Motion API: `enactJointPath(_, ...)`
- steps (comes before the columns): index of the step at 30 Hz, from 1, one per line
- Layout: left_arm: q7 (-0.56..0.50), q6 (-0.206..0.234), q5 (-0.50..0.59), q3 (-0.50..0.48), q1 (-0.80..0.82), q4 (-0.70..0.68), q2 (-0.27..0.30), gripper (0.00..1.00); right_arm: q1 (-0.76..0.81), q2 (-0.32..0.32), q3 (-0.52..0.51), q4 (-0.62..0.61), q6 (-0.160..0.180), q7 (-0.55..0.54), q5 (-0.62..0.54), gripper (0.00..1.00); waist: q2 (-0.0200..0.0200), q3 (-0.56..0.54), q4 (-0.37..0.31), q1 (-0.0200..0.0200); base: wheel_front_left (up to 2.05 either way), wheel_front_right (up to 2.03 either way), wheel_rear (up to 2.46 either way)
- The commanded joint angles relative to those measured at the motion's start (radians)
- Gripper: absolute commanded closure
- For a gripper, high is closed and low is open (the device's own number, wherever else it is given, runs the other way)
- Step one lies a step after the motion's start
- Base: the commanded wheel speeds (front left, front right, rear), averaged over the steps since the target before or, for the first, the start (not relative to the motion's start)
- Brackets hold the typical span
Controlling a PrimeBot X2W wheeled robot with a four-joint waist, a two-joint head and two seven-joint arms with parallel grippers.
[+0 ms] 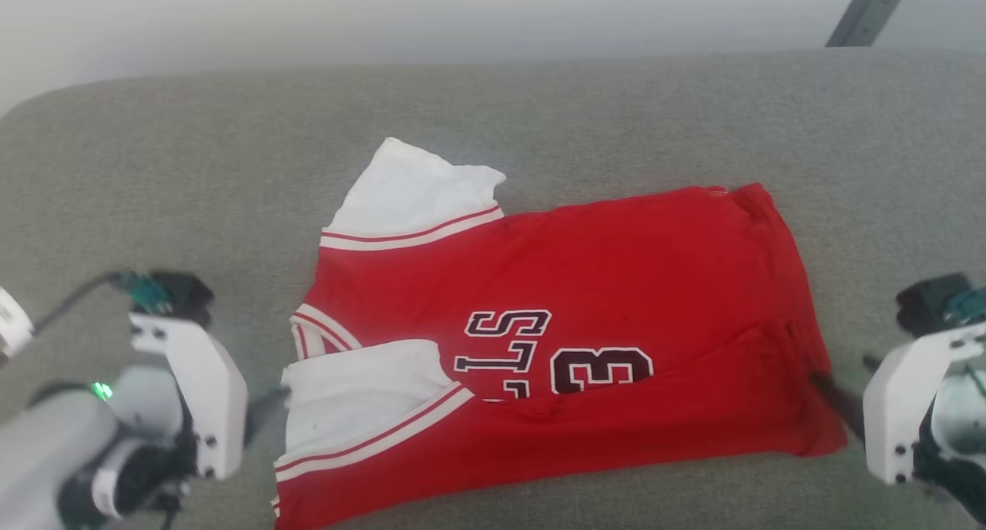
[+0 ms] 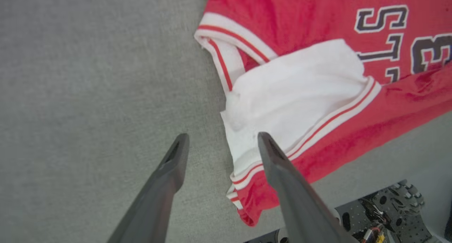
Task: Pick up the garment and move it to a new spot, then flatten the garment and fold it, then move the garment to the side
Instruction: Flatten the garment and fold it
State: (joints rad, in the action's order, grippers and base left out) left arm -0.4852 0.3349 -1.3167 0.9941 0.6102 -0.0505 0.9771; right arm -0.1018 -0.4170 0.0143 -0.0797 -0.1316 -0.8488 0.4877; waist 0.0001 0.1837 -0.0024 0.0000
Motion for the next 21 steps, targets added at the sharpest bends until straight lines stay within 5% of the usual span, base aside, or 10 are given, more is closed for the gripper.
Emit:
enactJointPath(1, -0.006, -0.001, 0.008, -0.009, 0.025, -0.009, 0.009, 0.0, -0.02, 0.006, -0.004, -0.021, 0.002, 0.031, -0.017, 0.0, -0.0001, 0.004, -0.013, 0.0, 0.0, 0.0, 0.0)
enactJointPath(8, -0.009, -0.056, 0.061, -0.06, 0.169, 0.041, 0.004, 0.0, -0.112, 0.084, -0.037, -0.081, 0.002, 0.283, -0.105, 0.0, -0.0001, 0.036, -0.076, 0.0, 0.0, 0.0, 0.0)
enactJointPath(16, 0.029, -0.192, 0.127, -0.096, 0.345, 0.244, -0.056, 0.0, -0.238, 0.198, -0.022, -0.055, 0.001, 0.639, -0.238, 0.0, -0.0001, 0.118, -0.175, 0.0, 0.0, 0.0, 0.0)
enactJointPath(21, 0.029, -0.273, 0.148, -0.102, 0.439, 0.382, -0.098, 0.0, -0.273, 0.271, -0.004, -0.003, 0.001, 0.758, -0.283, 0.0, -0.0001, 0.175, -0.223, 0.0, 0.0, 0.0, 0.0)
